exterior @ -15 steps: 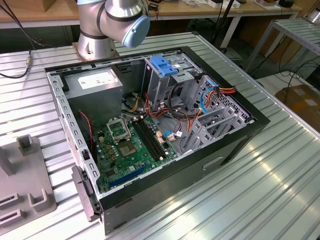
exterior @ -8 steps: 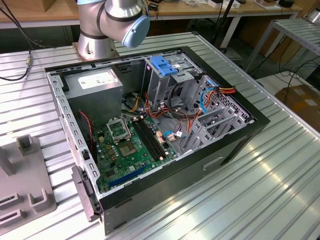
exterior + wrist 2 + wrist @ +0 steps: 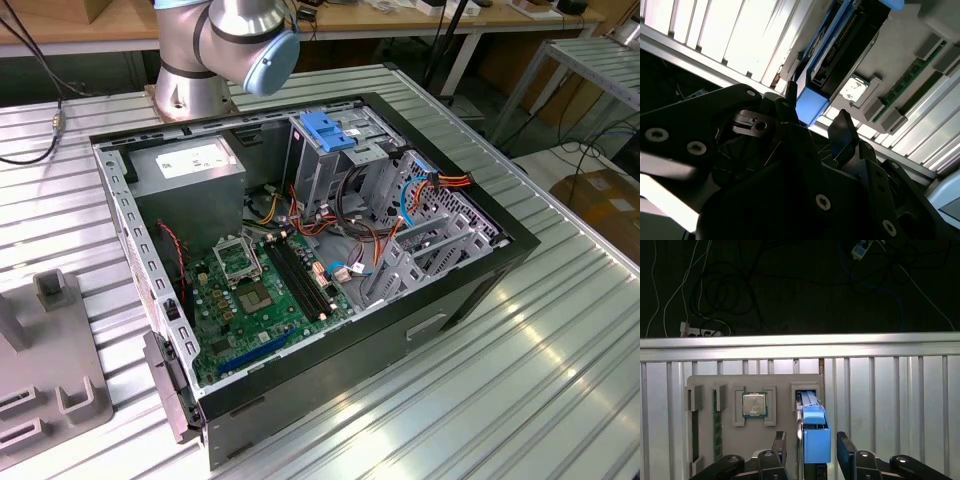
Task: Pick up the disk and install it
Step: 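Pick up the disk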
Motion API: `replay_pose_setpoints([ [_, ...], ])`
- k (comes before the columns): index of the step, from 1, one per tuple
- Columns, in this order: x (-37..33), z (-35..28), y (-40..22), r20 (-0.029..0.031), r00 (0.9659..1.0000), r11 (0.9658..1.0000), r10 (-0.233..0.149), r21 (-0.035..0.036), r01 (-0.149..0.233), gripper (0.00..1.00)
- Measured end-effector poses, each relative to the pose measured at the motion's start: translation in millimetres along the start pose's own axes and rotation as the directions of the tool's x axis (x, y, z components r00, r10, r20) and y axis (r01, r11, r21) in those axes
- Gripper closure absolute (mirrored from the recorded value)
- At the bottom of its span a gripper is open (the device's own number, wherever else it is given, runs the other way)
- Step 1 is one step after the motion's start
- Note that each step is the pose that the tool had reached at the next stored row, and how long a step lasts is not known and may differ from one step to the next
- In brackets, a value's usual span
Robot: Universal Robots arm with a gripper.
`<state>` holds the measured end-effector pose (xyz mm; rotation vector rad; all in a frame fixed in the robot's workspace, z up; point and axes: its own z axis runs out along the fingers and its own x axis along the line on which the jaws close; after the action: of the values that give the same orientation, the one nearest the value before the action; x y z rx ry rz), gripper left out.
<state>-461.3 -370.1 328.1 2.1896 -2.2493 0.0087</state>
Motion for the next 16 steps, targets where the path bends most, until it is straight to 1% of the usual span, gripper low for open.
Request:
replay_pose_setpoints([
  [1,0.0,4.0,0.2,0.0000,1.0000,1.0000,0.000,0.0000,0.000,0.47],
  [3,0.0,7.9,0.8,0.0000,1.0000,1.0000,0.000,-0.0001,0.000,0.47],
  [5,-0.1,14.1,1.0,0.0000,1.0000,1.0000,0.000,-0.0001,0.000,0.47],
  [7,-0.1,18.1,1.0,-0.0001,1.0000,1.0000,0.000,-0.0001,0.000,0.47],
  [8,-0.1,21.4,1.0,0.0000,1.0000,1.0000,0.000,0.0000,0.000,0.47],
  [11,-0.1,25.8,1.0,0.0000,1.0000,1.0000,0.000,0.0000,0.000,0.47],
  [15,-0.1,26.6,1.0,-0.0008,1.0000,1.0000,0.000,-0.0001,0.000,0.49],
  [16,-0.1,26.7,1.1,-0.0010,1.0000,1.0000,0.000,-0.0001,0.000,0.56],
])
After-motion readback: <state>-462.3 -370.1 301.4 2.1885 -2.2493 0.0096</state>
